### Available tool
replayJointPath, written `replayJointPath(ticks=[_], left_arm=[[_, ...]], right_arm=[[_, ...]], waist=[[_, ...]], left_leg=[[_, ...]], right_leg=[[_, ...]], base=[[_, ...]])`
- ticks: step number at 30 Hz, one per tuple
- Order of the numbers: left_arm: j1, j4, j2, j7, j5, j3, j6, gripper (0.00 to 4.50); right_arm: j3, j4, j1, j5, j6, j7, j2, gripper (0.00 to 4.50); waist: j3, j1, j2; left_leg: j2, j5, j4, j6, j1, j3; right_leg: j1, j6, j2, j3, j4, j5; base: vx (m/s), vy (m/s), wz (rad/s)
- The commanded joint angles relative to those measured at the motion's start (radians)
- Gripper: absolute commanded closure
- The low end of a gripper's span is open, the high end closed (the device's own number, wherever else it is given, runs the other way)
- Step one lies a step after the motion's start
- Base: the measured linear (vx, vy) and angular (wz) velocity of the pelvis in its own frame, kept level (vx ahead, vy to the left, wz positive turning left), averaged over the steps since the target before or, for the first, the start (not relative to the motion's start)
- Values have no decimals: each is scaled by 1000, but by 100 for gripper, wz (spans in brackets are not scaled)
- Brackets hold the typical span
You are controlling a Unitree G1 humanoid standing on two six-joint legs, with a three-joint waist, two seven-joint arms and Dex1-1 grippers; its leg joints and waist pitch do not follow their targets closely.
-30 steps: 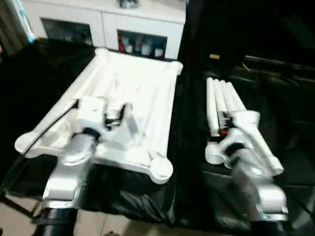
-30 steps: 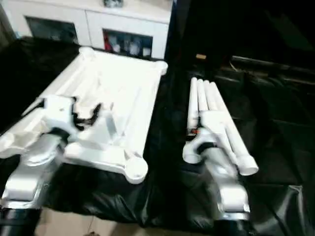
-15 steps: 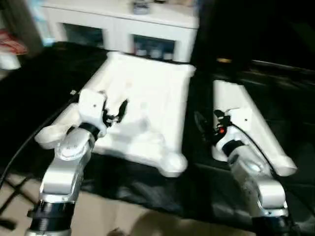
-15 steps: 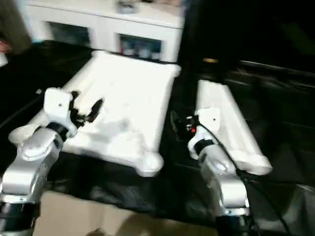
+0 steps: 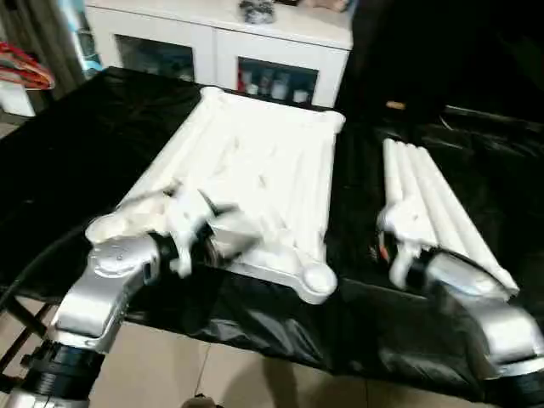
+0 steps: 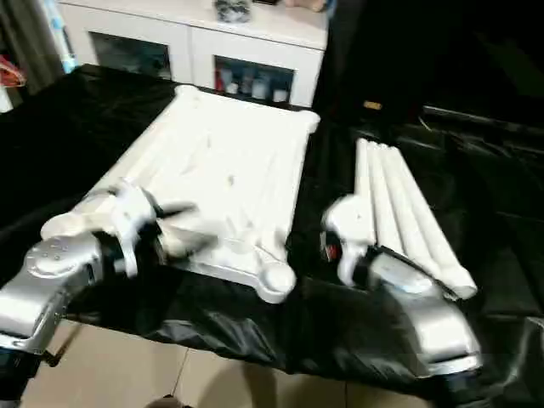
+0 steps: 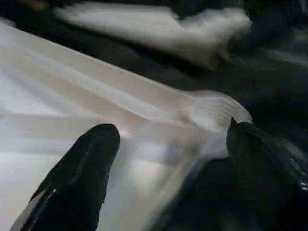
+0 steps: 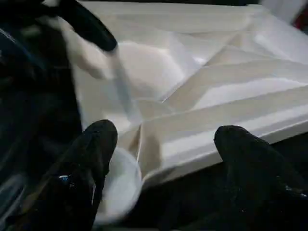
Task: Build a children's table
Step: Move to table, then move table base
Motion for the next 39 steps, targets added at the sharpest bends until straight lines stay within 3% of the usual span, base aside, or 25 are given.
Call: replayJointPath(ticks=[1,3,4,5,6,8,10,11,12,13,14,16,17,18,19,22,24,27,29,30,32,36,39], left_arm=[[-50,44,7,-76,35,-44,-14,46],[-88,98,9,-122,53,-70,-45,73],[-93,104,9,-126,56,-73,-48,82],[-131,156,8,-161,74,-96,-73,82],[-146,175,6,-176,81,-109,-78,82],[-155,187,5,-185,87,-118,-84,98],[-173,217,4,-197,98,-128,-108,125],[-192,246,3,-211,109,-137,-130,130],[-232,313,4,-235,126,-142,-180,132],[-237,323,5,-238,129,-143,-188,148],[-237,323,5,-238,129,-143,-188,148],[-252,350,11,-250,139,-146,-206,177],[-261,365,18,-267,144,-150,-210,177],[-273,388,27,-283,155,-156,-222,180],[-277,398,30,-287,160,-158,-228,201],[-303,451,31,-290,173,-153,-256,222],[-317,483,29,-304,173,-151,-269,247],[-324,505,26,-320,175,-155,-282,272],[-326,514,24,-326,177,-156,-287,293],[-329,523,21,-327,182,-157,-292,305],[-332,534,18,-322,189,-160,-299,319],[-346,581,8,-315,214,-165,-317,359],[-346,606,7,-308,233,-172,-343,383]], right_arm=[[6,-3,-26,13,12,60,-29,78],[11,-13,-31,19,13,96,-54,69],[12,-15,-31,18,12,99,-57,69],[20,-31,-22,16,10,126,-84,69],[21,-39,-13,13,5,131,-96,69],[21,-43,-6,11,3,133,-103,69],[18,-54,4,13,10,133,-106,69],[13,-72,21,24,21,135,-108,69],[19,-103,57,23,30,131,-111,69],[21,-107,63,22,30,131,-112,69],[21,-107,63,22,30,131,-112,69],[27,-117,79,15,30,127,-113,69],[29,-124,88,15,35,124,-113,69],[30,-132,96,17,40,119,-110,69],[31,-134,98,16,41,116,-109,69],[36,-136,99,1,35,105,-108,69],[38,-138,100,-6,38,101,-106,69],[36,-146,107,-6,42,99,-106,69],[35,-150,110,-5,44,99,-107,69],[35,-154,112,-5,47,96,-106,69],[39,-156,111,-8,50,92,-104,69],[54,-159,101,-15,58,86,-94,69],[58,-155,89,-17,61,90,-93,69]], waist=[[-55,0,4],[-61,-3,13],[-63,-2,10],[-67,-5,31],[-69,-5,28],[-67,-2,23],[-67,-5,30],[-66,-4,48],[-65,-9,39],[-64,-3,70],[-64,-9,53],[-64,-6,49],[-64,-3,67],[-63,-5,72],[-63,-6,66],[-63,-5,70],[-64,-4,86],[-65,-3,80],[-66,-3,83],[-67,-3,91],[-67,-5,85],[-65,-4,83],[-66,-4,79]], left_leg=[[54,-228,-103,10,14,-10],[56,-129,-95,24,5,-3],[56,-113,-93,29,5,1],[55,-79,-88,27,7,2],[53,-65,-83,30,7,4],[55,-69,-84,41,6,7],[58,-95,-87,35,5,5],[59,-103,-88,28,7,3],[60,-121,-88,24,9,6],[59,-129,-89,18,12,1],[58,-150,-89,18,13,6],[61,-164,-92,11,11,4],[61,-171,-92,7,13,2],[60,-187,-93,0,12,2],[60,-195,-93,-2,13,4],[59,-193,-93,-2,11,4],[58,-189,-91,-8,12,3],[59,-178,-91,-3,10,4],[60,-172,-91,2,10,4],[60,-173,-90,1,11,3],[61,-183,-91,1,10,4],[60,-192,-92,-1,10,4],[62,-179,-92,1,9,4]], right_leg=[[26,-159,-49,33,-67,-192],[32,-191,-48,31,-54,-85],[33,-198,-45,29,-54,-59],[33,-220,-38,26,-49,21],[37,-241,-34,26,-39,73],[39,-260,-37,26,-42,69],[42,-273,-39,25,-44,19],[40,-276,-39,25,-44,12],[39,-277,-35,25,-47,4],[37,-276,-35,25,-47,-2],[38,-273,-31,25,-51,-1],[41,-277,-35,24,-52,-27],[39,-278,-37,25,-52,-42],[39,-278,-37,25,-54,-63],[38,-274,-36,25,-58,-77],[38,-269,-36,26,-59,-89],[36,-275,-36,26,-57,-84],[39,-282,-35,26,-55,-55],[39,-284,-36,25,-54,-48],[38,-288,-37,25,-53,-43],[39,-292,-36,25,-54,-48],[37,-277,-37,26,-60,-94],[39,-276,-39,27,-57,-77]], base=[[3,-69,3],[13,-64,-1],[18,-60,-3],[0,0,0],[0,0,0],[0,0,0],[0,0,0],[0,0,0],[0,0,0],[0,0,0],[0,0,0],[0,0,0],[0,0,0],[0,0,0],[0,0,0],[0,0,0],[0,0,0],[0,0,0],[0,0,0],[0,0,0],[0,0,0],[0,0,0],[0,0,0]])
